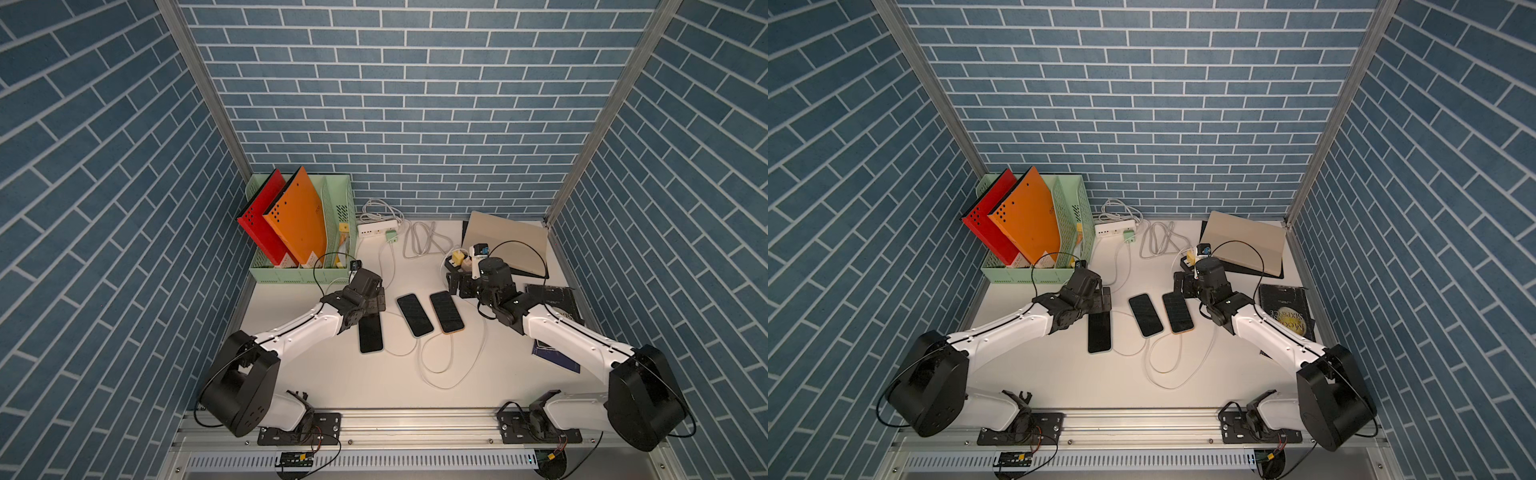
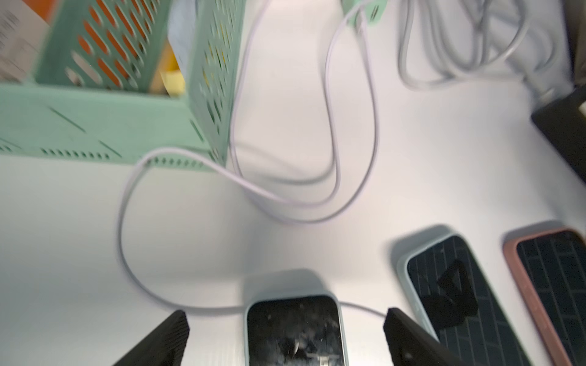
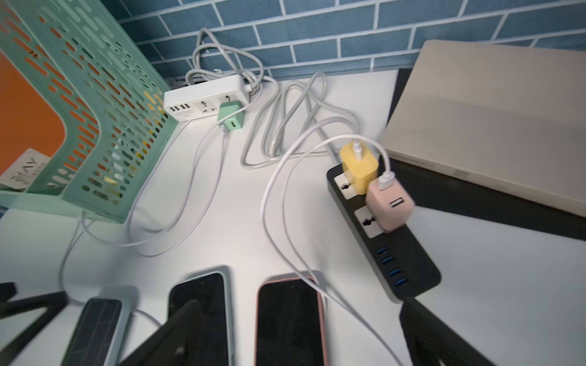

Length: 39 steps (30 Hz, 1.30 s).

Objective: Unplug the charging cable from the phone
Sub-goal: Reset both arms

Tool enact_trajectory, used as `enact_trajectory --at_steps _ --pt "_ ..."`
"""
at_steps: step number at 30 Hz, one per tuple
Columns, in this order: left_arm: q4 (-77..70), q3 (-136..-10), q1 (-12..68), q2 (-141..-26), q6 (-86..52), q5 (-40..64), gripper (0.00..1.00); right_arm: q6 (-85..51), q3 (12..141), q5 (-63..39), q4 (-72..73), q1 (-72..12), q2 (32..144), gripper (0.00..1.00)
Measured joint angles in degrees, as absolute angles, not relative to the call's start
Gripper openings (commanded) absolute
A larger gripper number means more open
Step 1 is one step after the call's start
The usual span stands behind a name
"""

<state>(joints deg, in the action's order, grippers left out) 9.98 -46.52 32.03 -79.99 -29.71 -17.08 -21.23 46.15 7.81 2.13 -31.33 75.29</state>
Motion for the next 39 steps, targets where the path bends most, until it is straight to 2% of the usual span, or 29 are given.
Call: enact_trajectory --at_steps 11,19,28,35,39 --pt "-18.31 -28.82 21.93 -69.28 -19.0 -25.54 1.0 -8.27 33.98 11.79 14.94 -19.07 71.53 1.0" --pt "-31.81 -22.81 16.91 -68.18 -12.51 -25.89 1.0 -1.67 27.33 10.17 31.7 -10.22 76.16 1.0" --pt "-46.81 -16.08 8.88 -68.82 -7.79 -22.83 1.0 2.94 22.76 9.1 47.35 -7.66 80.9 0.99" --pt "-61.3 -7.88 6.72 -73.93 -5.23 -21.63 1.0 3.53 16.23 6.79 57.8 -6.68 83.92 0.99" --pt "-75.79 -3.64 5.72 -80.4 -4.01 -20.88 1.0 3.53 16.03 5.98 60.64 -6.59 84.23 0.99"
